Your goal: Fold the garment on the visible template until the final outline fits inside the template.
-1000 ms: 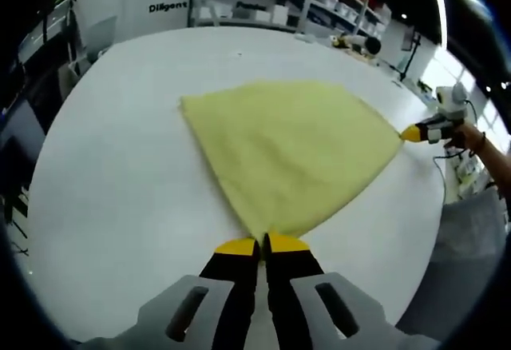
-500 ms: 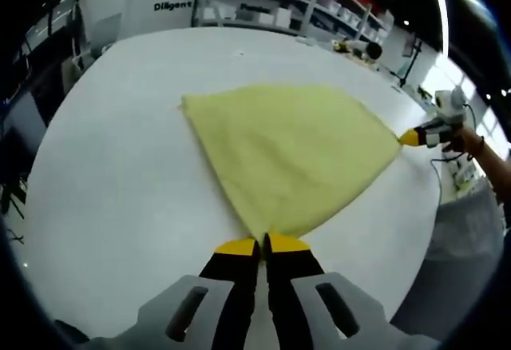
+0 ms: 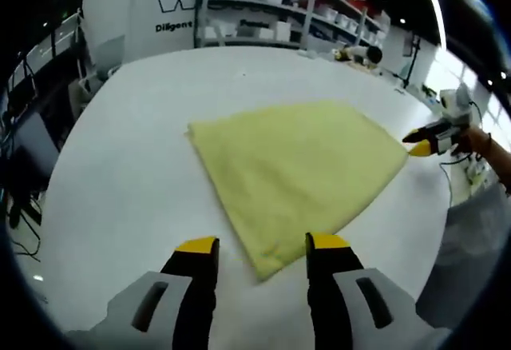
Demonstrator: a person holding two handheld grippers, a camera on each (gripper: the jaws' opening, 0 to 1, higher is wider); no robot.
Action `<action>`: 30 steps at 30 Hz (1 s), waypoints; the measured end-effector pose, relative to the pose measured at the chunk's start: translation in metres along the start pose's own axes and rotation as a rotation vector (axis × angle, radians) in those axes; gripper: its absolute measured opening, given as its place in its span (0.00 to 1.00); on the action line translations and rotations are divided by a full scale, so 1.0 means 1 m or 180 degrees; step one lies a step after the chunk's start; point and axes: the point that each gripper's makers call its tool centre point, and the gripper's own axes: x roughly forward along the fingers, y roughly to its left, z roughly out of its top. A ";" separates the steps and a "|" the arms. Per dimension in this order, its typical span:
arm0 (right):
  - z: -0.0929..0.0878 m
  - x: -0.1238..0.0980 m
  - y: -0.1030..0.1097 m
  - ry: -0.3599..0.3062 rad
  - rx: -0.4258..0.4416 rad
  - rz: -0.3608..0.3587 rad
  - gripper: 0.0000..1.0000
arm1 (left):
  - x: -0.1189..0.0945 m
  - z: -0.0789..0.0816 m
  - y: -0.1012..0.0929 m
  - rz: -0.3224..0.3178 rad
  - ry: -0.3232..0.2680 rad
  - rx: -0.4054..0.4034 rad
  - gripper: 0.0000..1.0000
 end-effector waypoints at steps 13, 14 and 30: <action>0.021 -0.031 0.038 -0.0234 -0.0023 0.0138 0.84 | -0.032 0.012 -0.023 -0.0019 -0.0181 0.0036 0.93; 0.021 -0.034 0.041 -0.0233 -0.0051 0.0156 0.86 | -0.035 0.012 -0.025 -0.0035 -0.0190 0.0048 0.94; 0.016 -0.072 0.069 -0.0451 0.0005 0.0141 0.99 | -0.056 0.009 -0.049 -0.0090 -0.0232 0.0124 0.99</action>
